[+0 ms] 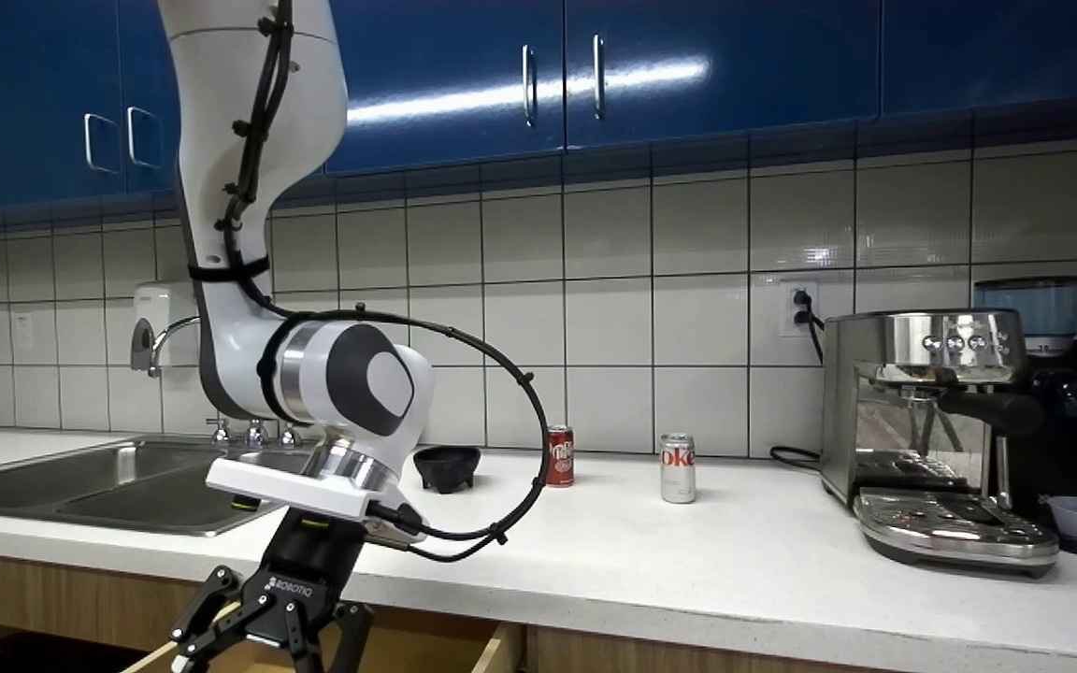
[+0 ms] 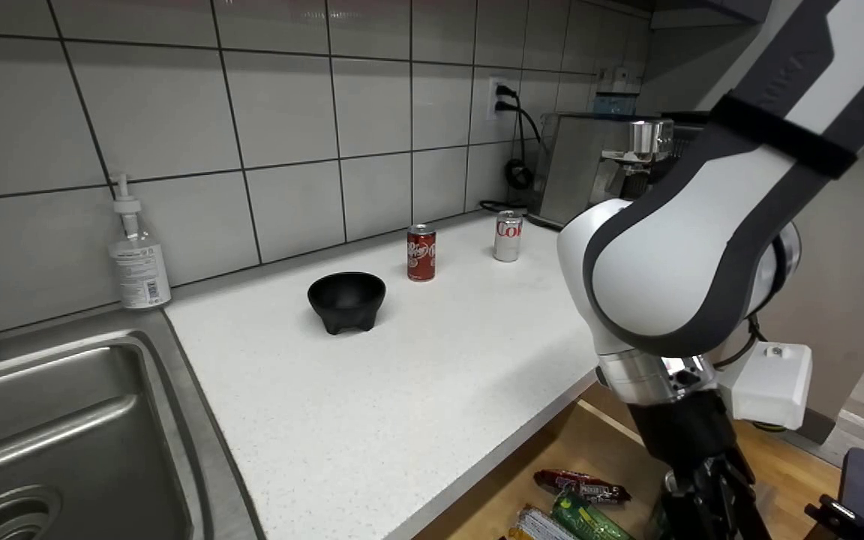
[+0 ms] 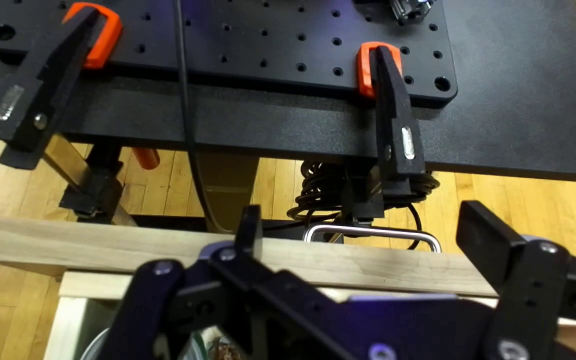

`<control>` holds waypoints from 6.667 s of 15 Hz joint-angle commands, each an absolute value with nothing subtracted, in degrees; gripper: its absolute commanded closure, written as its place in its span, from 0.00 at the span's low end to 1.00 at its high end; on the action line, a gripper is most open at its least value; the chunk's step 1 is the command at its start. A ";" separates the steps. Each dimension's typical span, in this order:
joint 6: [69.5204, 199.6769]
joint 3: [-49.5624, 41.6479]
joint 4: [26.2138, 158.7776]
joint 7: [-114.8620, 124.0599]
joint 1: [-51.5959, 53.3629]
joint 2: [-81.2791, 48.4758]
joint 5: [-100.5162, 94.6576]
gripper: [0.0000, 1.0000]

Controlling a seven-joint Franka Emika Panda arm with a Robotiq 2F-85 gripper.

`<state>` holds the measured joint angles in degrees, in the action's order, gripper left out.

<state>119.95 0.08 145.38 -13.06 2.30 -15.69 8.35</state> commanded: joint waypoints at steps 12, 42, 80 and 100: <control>115.28 0.88 144.58 -11.12 0.82 -18.01 7.79 0.00; 118.42 1.87 139.89 -10.19 -0.32 -27.92 11.94 0.00; 132.72 2.31 123.06 -9.67 -0.49 -36.00 10.50 0.00; 134.77 2.61 120.88 -9.96 -0.74 -35.59 10.58 0.00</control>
<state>130.72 1.12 124.63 -8.80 0.69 -32.29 11.21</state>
